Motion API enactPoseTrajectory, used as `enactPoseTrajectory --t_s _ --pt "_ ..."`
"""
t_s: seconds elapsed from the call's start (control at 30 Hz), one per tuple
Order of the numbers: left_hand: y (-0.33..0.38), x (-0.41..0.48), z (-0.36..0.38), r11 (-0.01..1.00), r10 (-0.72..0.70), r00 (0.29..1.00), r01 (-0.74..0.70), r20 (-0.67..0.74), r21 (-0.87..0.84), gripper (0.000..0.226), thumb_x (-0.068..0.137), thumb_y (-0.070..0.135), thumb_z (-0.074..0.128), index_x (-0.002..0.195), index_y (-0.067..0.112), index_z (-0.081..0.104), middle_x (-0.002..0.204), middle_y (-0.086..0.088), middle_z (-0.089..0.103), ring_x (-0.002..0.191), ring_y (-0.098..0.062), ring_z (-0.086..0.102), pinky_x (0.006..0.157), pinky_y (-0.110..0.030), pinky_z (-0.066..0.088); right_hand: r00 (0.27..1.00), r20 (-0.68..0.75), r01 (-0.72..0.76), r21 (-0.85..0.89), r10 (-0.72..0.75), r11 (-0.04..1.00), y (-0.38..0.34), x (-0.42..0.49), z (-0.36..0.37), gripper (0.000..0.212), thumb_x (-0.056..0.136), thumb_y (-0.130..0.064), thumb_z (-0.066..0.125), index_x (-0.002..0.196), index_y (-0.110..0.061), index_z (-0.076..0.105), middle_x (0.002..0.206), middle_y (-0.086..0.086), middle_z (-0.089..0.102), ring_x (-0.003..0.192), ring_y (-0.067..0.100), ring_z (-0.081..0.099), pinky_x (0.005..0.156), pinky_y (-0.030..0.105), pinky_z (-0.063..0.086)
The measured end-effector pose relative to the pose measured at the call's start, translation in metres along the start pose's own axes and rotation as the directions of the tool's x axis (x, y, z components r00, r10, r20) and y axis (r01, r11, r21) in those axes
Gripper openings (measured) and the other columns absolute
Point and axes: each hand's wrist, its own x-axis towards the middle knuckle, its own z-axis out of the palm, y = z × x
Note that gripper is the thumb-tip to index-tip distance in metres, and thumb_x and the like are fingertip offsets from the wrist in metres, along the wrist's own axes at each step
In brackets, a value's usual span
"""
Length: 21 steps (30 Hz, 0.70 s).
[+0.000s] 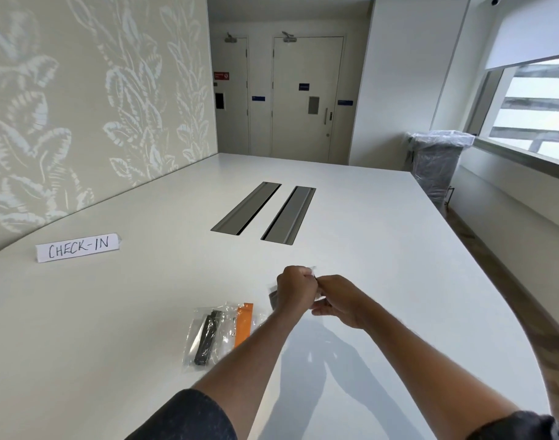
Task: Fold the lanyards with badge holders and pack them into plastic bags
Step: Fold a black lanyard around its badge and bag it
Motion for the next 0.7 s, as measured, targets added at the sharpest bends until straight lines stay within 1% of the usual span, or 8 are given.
enactPoseTrajectory --t_s 0.07,0.1,0.17,0.3,0.37,0.47,0.57,0.7 --pt "-0.001 0.002 -0.01 1.0 0.002 0.999 -0.001 0.047 -0.011 0.023 0.082 0.013 0.05 0.069 0.013 0.069 0.083 -0.009 0.073 0.074 -0.026 0.063 0.071 -0.027 0.051 0.997 0.054 0.059 -0.076 -0.055 0.995 0.002 0.0 -0.002 0.018 0.085 -0.015 0.057 0.079 -0.004 0.07 0.075 0.006 0.065 0.073 0.018 0.058 0.074 0.028 0.053" --pt "-0.001 0.004 -0.016 1.0 0.017 0.999 -0.018 0.052 0.012 0.023 0.081 0.013 0.05 0.069 0.013 0.07 0.081 -0.009 0.072 0.076 -0.026 0.062 0.072 -0.028 0.05 0.996 0.042 0.088 -0.141 -0.083 0.986 0.003 0.001 -0.002 0.018 0.083 -0.015 0.061 0.078 0.0 0.071 0.074 0.006 0.066 0.071 0.016 0.059 0.075 0.028 0.054" --pt "-0.003 0.007 -0.026 0.995 0.048 0.999 -0.049 0.016 0.088 0.027 0.082 0.013 0.052 0.095 0.014 0.075 0.102 -0.006 0.074 0.097 -0.024 0.067 0.083 -0.027 0.052 0.988 -0.017 0.146 -0.27 -0.156 0.952 0.005 0.004 -0.001 0.018 0.08 -0.01 0.062 0.079 0.007 0.067 0.069 0.008 0.064 0.064 0.016 0.06 0.077 0.036 0.056" --pt "-0.011 0.018 -0.047 0.973 0.061 0.998 -0.062 0.012 0.222 0.05 0.086 0.022 0.058 0.135 0.013 0.054 0.138 -0.008 0.056 0.129 -0.026 0.05 0.106 -0.038 0.043 0.97 -0.015 0.226 -0.306 -0.242 0.925 -0.003 0.005 0.008 0.017 0.083 -0.006 0.057 0.074 -0.005 0.072 0.065 0.006 0.064 0.061 0.016 0.06 0.076 0.039 0.055" --pt "-0.015 0.023 -0.06 0.996 0.004 0.999 -0.008 0.048 0.09 0.049 0.087 0.027 0.063 0.133 0.011 0.056 0.131 -0.008 0.06 0.122 -0.023 0.056 0.099 -0.031 0.047 0.963 0.026 0.265 -0.281 -0.269 0.922 -0.009 0.004 0.01 0.018 0.087 -0.01 0.058 0.077 -0.007 0.073 0.069 0.005 0.064 0.066 0.016 0.059 0.077 0.036 0.053" --pt "-0.018 0.022 -0.077 0.975 -0.004 0.983 0.045 0.186 -0.216 0.02 0.087 0.026 0.068 0.102 0.014 0.072 0.094 -0.003 0.072 0.081 -0.013 0.064 0.067 -0.018 0.048 0.954 0.061 0.298 -0.238 -0.292 0.924 -0.016 0.002 0.01 0.019 0.09 -0.013 0.058 0.089 -0.001 0.074 0.08 0.009 0.066 0.074 0.015 0.059 0.08 0.032 0.053" --pt "-0.02 0.019 -0.089 0.915 0.015 0.973 0.079 0.229 -0.396 0.014 0.084 0.027 0.073 0.09 0.014 0.074 0.085 -0.006 0.072 0.076 -0.019 0.062 0.073 -0.03 0.048 0.944 0.022 0.33 -0.112 -0.33 0.937 -0.021 0.0 0.014 0.015 0.089 -0.008 0.062 0.089 -0.001 0.075 0.085 0.012 0.071 0.077 0.017 0.063 0.08 0.032 0.054" --pt "-0.022 0.015 -0.1 0.816 0.04 0.953 0.143 0.301 -0.561 0.014 0.083 0.026 0.074 0.088 0.013 0.072 0.081 -0.004 0.072 0.075 -0.019 0.067 0.077 -0.033 0.052 0.931 -0.128 0.351 0.042 -0.343 0.936 -0.026 0.0 0.019 0.008 0.081 0.001 0.07 0.083 -0.006 0.073 0.083 0.009 0.07 0.075 0.023 0.06 0.073 0.032 0.05"
